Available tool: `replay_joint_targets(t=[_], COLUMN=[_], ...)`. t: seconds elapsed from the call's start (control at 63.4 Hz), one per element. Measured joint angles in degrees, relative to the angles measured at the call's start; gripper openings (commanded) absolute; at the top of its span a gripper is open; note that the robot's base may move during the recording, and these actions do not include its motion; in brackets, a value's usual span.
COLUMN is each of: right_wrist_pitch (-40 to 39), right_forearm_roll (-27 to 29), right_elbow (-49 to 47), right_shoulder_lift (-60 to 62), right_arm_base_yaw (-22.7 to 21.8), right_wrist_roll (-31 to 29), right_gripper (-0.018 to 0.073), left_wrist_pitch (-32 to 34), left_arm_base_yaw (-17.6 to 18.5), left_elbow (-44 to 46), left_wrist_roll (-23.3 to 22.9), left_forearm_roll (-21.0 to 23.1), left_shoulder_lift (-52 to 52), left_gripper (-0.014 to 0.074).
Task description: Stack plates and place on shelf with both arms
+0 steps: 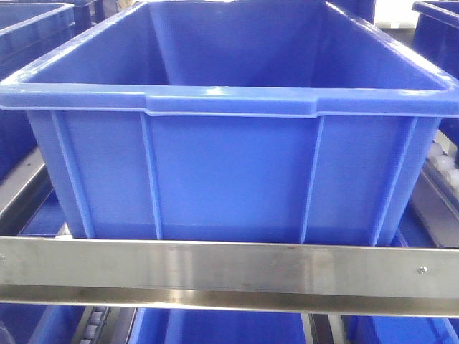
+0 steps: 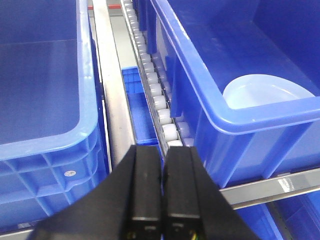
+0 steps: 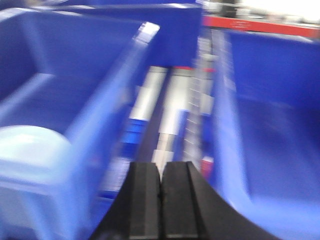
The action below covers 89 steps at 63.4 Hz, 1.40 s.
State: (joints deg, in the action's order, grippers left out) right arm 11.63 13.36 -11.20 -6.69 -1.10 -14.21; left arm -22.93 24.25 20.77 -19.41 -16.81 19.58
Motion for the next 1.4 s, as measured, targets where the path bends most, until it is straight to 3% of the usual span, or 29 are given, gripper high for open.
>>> replay_joint_targets(t=[0.284,0.458,1.342,1.405], right_wrist_pitch=[-6.44,-10.13,-10.13,-10.13], right_forearm_roll=[-0.35,-2.39,-2.73,-2.73], right_elbow=[12.36,12.89,12.89,12.89], right_shoulder_lift=[7.2,7.2,7.2,7.2], right_arm_base_yaw=[-3.04,-3.13,-3.13,-3.13], right_wrist_roll=[2.82,4.73,5.09,5.09], right_gripper=[0.0057,0.0057,0.0057,0.0057], left_wrist_pitch=[-0.13,-0.13,-0.13,-0.13], left_arm_base_yaw=[0.0,0.0,0.0,-0.19], left_elbow=[0.0,0.0,-0.11,-0.22], left_wrist_roll=[0.0,0.0,0.0,0.79], left_forearm_roll=[0.0,0.0,0.0,1.66], left_shoulder_lift=[0.0,0.0,0.0,-0.09], left_gripper=[0.0084,0.0084,0.0084,0.0084])
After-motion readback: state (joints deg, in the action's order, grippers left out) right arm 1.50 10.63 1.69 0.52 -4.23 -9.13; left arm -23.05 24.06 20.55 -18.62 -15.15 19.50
